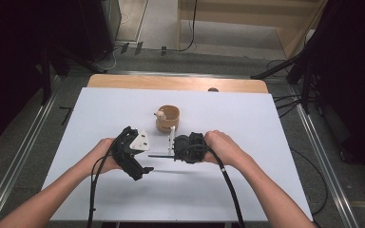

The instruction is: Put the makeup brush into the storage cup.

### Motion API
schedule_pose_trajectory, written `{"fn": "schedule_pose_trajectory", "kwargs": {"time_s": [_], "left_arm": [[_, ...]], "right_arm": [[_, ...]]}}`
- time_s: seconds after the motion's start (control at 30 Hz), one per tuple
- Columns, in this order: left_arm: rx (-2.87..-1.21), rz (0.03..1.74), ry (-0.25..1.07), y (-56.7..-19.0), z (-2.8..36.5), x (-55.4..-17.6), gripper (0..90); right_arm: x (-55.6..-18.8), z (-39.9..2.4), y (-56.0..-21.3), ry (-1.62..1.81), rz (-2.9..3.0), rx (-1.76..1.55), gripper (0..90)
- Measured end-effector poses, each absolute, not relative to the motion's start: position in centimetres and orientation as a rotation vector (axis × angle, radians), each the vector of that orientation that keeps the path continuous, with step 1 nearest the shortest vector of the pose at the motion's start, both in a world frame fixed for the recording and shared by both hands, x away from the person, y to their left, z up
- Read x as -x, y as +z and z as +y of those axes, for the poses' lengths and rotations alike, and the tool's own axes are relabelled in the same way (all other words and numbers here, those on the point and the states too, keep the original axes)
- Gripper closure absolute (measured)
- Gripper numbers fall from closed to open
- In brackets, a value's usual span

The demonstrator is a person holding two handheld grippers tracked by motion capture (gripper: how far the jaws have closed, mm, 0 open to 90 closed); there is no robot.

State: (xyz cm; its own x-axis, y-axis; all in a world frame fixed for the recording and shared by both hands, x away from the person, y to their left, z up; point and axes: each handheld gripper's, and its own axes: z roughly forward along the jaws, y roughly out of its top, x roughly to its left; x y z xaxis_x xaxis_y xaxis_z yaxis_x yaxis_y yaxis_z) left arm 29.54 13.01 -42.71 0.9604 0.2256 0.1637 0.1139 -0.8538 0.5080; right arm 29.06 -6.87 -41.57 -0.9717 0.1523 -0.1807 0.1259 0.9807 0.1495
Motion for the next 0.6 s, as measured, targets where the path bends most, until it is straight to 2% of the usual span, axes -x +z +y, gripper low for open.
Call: {"fn": "schedule_pose_trajectory", "kwargs": {"time_s": [0.1, 0.23, 0.27, 0.47, 0.6], "left_arm": [[-2.609, 0.223, 0.280, -42.8, 12.5, -29.7, 8.9], [-2.623, 0.220, 0.264, -43.0, 11.9, -30.0, 30.7], [-2.631, 0.210, 0.267, -43.0, 11.8, -30.1, 30.7], [-2.627, 0.166, 0.209, -43.2, 11.3, -30.4, 52.0], [-2.633, 0.129, 0.153, -43.3, 11.1, -30.3, 60.4]], "right_arm": [[-29.1, -6.9, -41.6, 0.199, 2.925, -0.209, 84.7], [-29.0, -6.9, -41.5, 0.214, 2.923, -0.206, 84.7], [-29.0, -6.9, -41.5, 0.214, 2.923, -0.206, 84.7], [-28.7, -6.9, -41.3, 0.222, 2.917, -0.170, 84.7], [-28.5, -7.1, -41.1, 0.224, 2.903, -0.146, 84.7]]}}
